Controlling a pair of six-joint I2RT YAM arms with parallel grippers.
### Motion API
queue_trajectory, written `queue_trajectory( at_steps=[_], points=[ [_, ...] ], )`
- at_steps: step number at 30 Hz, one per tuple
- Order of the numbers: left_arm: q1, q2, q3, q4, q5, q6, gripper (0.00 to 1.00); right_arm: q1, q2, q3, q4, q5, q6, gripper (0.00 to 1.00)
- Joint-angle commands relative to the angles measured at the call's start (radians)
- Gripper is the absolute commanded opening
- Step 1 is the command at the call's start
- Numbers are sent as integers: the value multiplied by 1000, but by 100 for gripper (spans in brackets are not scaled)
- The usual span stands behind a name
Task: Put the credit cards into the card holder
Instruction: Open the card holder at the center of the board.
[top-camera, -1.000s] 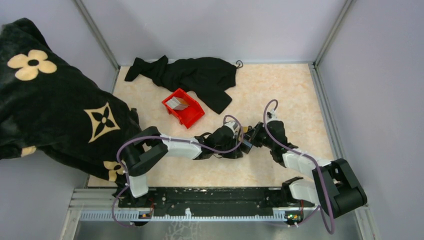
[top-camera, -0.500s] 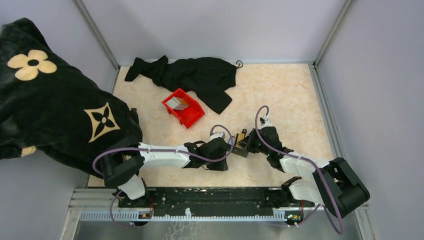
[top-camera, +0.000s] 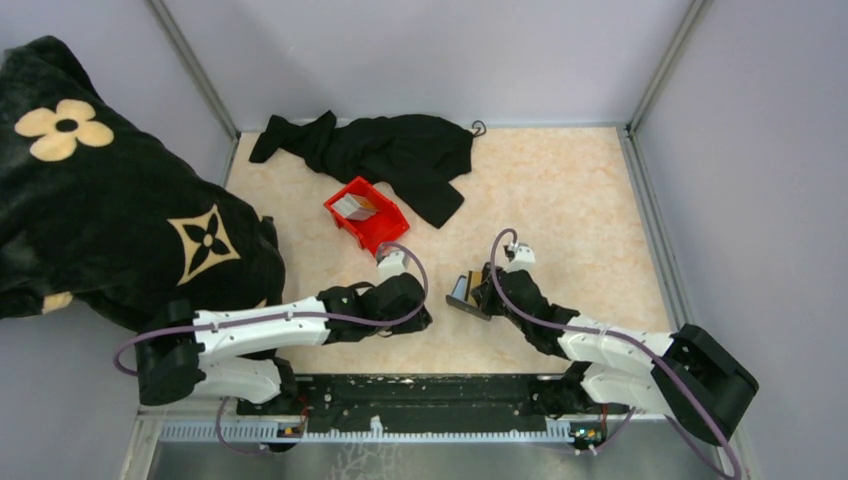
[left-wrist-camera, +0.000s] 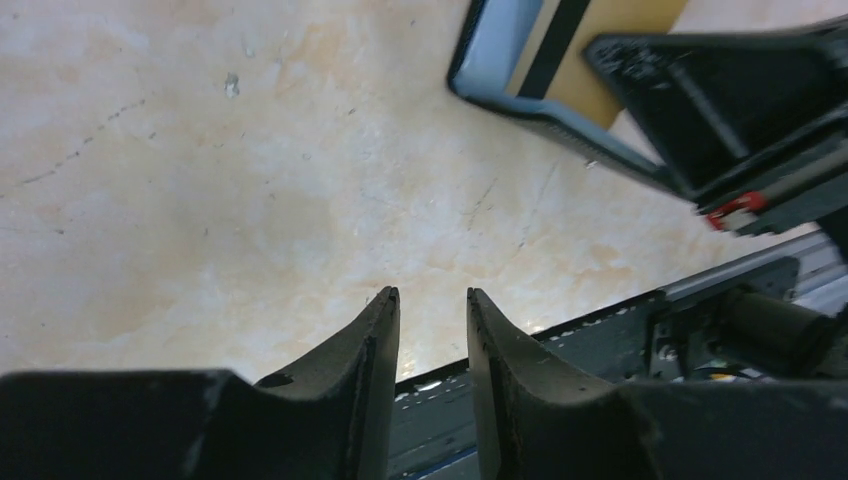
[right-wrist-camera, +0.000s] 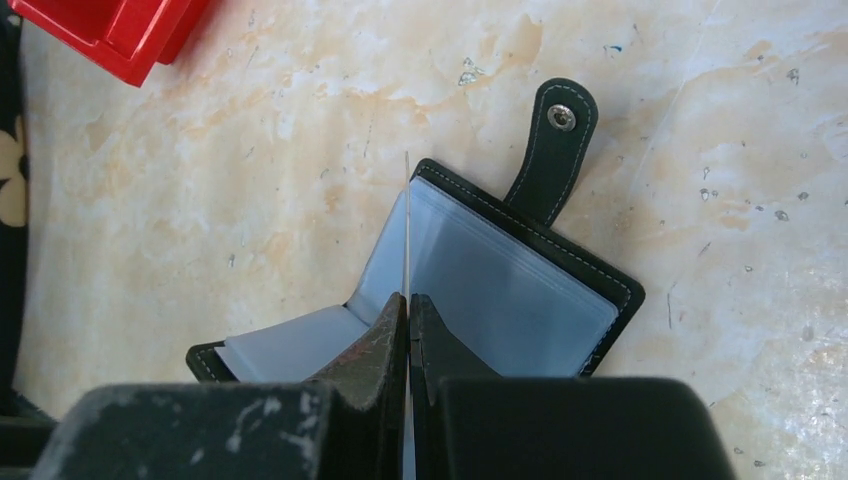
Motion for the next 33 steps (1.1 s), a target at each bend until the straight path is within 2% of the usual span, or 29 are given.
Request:
queue_trajectory(
  at_steps=[1, 11, 22, 27, 33],
  points=[
    [-8, -46, 49, 22, -104, -36, 39, 85, 25, 0, -27, 173, -19, 0],
    [-8, 36, 115, 150, -151, -53, 46, 238, 50, -12, -69, 354, 22, 0],
    [-6, 164, 185, 318, -180, 75, 47, 282, 78, -29, -45, 388, 46, 0],
    [-6, 253, 240, 311, -155, 106, 47, 293, 70, -32, -52, 397, 53, 0],
    [-5, 301, 211, 288, -97, 66, 46, 295, 46, -42, -67, 402, 59, 0]
  ],
)
